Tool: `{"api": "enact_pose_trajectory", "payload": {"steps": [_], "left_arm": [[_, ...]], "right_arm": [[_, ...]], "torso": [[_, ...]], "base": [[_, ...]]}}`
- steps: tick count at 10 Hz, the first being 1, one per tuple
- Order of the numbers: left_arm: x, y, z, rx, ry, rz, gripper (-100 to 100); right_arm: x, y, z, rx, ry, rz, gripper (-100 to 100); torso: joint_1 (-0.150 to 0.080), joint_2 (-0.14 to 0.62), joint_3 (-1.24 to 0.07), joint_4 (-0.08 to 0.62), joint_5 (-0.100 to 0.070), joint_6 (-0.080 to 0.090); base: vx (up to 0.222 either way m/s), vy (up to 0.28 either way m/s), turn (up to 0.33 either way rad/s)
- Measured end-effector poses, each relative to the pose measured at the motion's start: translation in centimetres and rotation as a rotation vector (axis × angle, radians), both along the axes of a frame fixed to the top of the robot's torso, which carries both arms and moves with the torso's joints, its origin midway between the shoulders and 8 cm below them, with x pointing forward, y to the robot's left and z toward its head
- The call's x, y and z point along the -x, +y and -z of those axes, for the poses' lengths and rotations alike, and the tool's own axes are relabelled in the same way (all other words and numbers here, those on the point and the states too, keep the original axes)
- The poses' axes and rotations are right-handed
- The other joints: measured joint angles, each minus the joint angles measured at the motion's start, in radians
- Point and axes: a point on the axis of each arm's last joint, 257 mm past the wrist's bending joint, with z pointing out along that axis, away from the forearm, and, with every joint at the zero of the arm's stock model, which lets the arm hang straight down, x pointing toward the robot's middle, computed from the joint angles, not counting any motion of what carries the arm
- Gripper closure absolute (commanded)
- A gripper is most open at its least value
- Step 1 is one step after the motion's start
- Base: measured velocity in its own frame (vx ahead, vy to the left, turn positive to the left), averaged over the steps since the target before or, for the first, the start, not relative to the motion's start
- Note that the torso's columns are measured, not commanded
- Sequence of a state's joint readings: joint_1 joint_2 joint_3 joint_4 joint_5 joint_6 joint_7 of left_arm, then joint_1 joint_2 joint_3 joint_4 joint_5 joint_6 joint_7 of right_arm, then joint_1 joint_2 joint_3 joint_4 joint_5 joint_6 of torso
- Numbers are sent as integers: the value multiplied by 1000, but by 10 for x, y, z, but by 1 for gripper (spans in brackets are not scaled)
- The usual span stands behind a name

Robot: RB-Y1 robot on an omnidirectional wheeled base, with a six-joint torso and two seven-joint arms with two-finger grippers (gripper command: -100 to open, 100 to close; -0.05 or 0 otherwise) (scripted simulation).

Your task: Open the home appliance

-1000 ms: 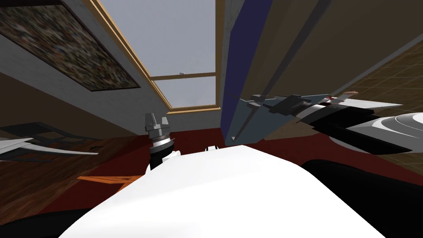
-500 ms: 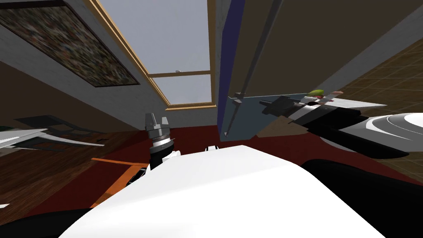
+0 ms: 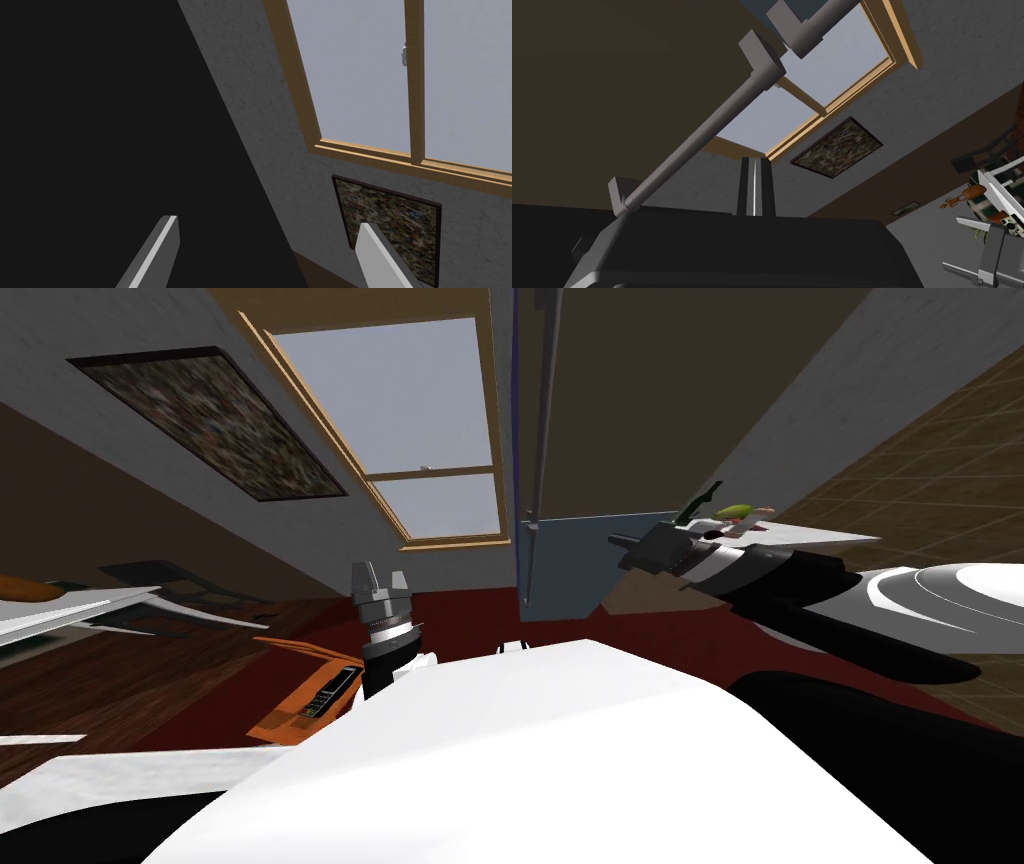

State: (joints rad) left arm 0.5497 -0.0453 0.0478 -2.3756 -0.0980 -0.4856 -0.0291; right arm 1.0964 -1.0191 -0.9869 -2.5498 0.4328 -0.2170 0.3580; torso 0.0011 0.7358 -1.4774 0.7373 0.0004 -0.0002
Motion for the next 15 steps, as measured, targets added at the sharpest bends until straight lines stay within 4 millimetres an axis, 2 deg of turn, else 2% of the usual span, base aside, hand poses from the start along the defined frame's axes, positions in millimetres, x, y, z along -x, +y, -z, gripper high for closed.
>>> {"api": "enact_pose_trajectory", "payload": {"steps": [1,4,9,15], "left_arm": [[0,0,0,0,0,0,0],[0,0,0,0,0,0,0],[0,0,0,0,0,0,0],[0,0,0,0,0,0,0]], "right_arm": [[0,2,1,1,0,-5,-100],[-7,-25,1,-7,1,57,-100],[-10,-54,-5,3,-9,132,-100],[-16,-98,-11,22,-19,237,-100]], "torso": [[6,-5,-2,-1,1,0],[7,-6,-4,-2,2,0],[-3,4,2,1,-1,0],[0,1,1,0,0,-1]], "base": [[12,4,-8],[124,126,-12],[196,190,-17],[174,184,-32]]}}
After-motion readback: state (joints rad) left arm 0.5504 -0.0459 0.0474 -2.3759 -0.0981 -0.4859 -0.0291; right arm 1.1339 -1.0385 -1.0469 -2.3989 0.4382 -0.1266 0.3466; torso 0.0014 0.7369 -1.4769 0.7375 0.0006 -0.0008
